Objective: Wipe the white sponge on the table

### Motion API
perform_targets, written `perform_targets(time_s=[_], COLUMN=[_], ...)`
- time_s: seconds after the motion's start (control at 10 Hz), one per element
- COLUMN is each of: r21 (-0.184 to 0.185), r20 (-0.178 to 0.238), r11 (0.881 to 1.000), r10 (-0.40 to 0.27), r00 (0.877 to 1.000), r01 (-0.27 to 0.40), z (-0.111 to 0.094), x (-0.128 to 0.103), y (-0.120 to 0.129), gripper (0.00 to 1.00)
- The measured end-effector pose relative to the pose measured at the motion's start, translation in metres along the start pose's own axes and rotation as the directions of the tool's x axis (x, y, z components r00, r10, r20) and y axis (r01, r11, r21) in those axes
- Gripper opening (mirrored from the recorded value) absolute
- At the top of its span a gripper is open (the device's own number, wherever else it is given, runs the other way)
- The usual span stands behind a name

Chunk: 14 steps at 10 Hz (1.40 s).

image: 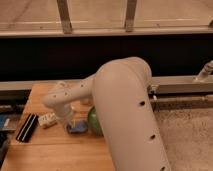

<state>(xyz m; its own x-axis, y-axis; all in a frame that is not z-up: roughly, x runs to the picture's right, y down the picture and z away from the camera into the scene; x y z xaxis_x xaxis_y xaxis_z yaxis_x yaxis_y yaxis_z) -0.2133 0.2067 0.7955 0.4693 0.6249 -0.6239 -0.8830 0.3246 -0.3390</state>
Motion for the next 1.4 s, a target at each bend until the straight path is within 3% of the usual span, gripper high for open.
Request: perform_targets(time_s=[0.1, 0.4, 0.8, 1.1, 1.4], r21=[-0.007, -0.073, -0.149, -0.160, -0.141], r20=[0.010, 0.021, 0.013, -0.010, -0.011], r11=[1.000, 0.991, 0.973, 0.979, 0.989], r10=[-0.022, -0.107, -0.178, -0.125, -0.041], r00=[1.000, 0.994, 0.984, 0.992, 0.999], r01=[0.022, 0.108, 0.178, 0.122, 0.039], z=[-0.004, -0.005, 0.009, 0.020, 0.019], x=[-0.010, -0.018, 0.026, 0.064, 0.062], y=[0.007, 0.032, 0.073, 0.055, 0.020], gripper=[0.00, 0.00, 0.00, 0.00, 0.00])
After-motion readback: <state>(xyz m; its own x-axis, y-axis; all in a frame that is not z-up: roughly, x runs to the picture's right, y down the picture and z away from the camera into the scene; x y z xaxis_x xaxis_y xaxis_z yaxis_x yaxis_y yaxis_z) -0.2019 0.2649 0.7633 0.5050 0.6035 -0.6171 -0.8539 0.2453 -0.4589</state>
